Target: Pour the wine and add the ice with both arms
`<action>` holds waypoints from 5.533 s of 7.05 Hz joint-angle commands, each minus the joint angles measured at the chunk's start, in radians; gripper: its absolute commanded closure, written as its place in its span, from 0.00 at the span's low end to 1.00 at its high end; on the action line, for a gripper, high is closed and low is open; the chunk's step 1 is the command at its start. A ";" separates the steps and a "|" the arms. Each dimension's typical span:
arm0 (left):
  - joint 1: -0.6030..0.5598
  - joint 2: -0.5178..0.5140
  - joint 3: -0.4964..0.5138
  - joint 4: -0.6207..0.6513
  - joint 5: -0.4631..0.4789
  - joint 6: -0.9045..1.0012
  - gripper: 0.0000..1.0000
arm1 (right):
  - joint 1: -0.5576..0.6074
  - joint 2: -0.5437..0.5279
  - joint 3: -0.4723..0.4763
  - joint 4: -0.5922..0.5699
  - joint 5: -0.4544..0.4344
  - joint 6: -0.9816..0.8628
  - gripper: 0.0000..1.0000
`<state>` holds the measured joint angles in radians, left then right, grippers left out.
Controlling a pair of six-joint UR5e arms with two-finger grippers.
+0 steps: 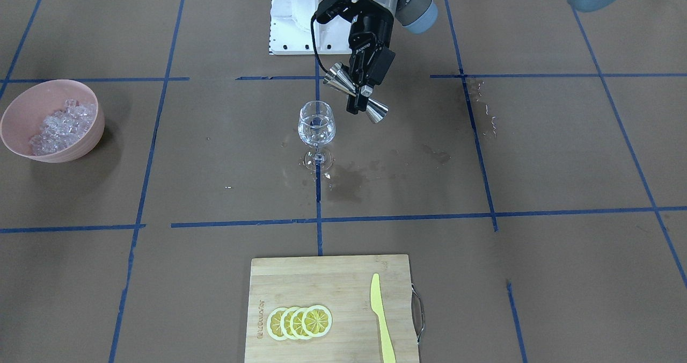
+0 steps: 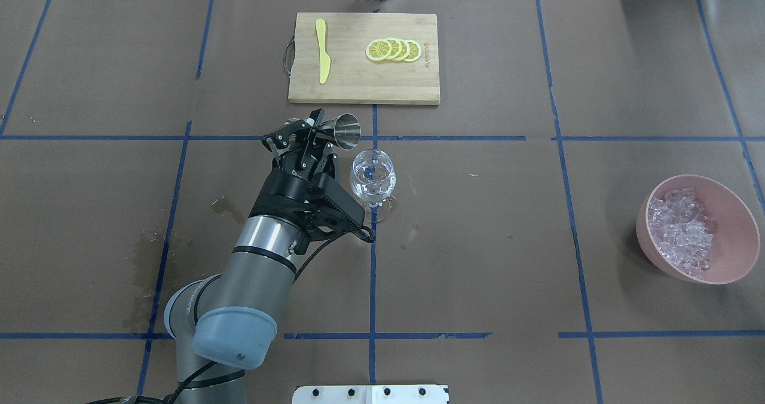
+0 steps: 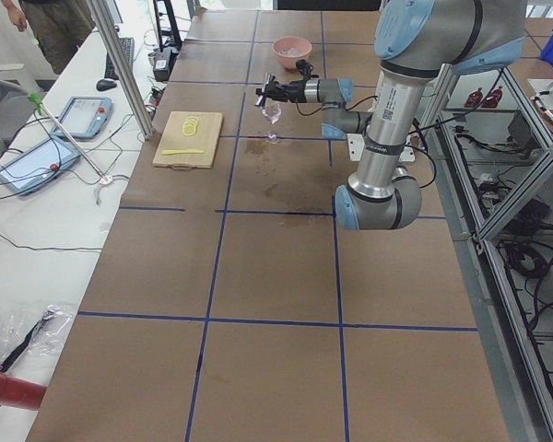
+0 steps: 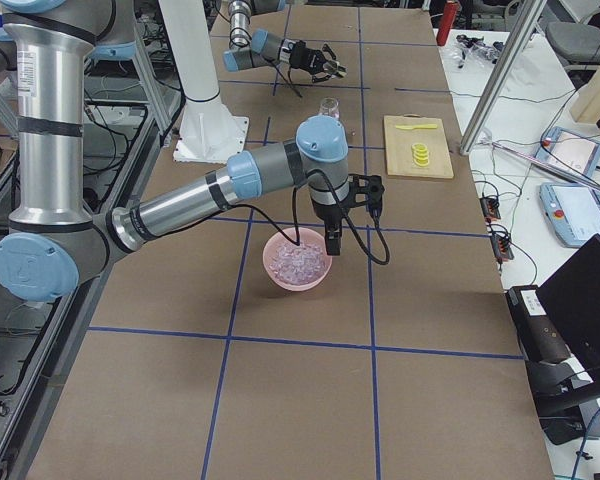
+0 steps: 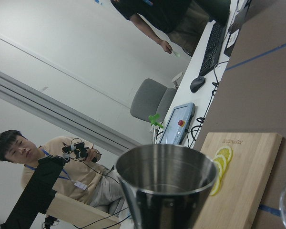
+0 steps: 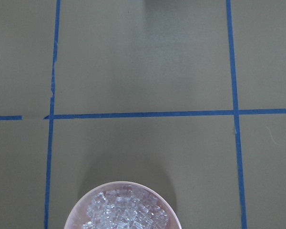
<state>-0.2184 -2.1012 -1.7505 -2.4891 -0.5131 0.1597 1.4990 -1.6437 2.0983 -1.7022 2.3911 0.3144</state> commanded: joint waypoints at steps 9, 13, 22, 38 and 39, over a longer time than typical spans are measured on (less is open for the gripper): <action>-0.056 0.134 -0.041 -0.172 -0.048 -0.516 1.00 | -0.465 -0.148 0.077 0.305 -0.302 0.390 0.00; -0.061 0.220 -0.041 -0.270 -0.048 -0.526 1.00 | -0.555 -0.211 -0.012 0.532 -0.381 0.465 0.00; -0.065 0.337 -0.041 -0.344 -0.048 -0.575 1.00 | -0.675 -0.249 -0.127 0.676 -0.426 0.537 0.10; -0.067 0.647 -0.037 -0.382 -0.169 -0.995 1.00 | -0.453 -0.179 0.106 0.443 -0.121 0.525 1.00; -0.067 0.653 -0.037 -0.369 -0.201 -1.081 1.00 | -0.454 -0.159 0.106 0.443 -0.121 0.525 1.00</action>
<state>-0.2855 -1.4742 -1.7877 -2.8682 -0.6723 -0.8144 1.0386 -1.8237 2.1955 -1.2507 2.2623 0.8386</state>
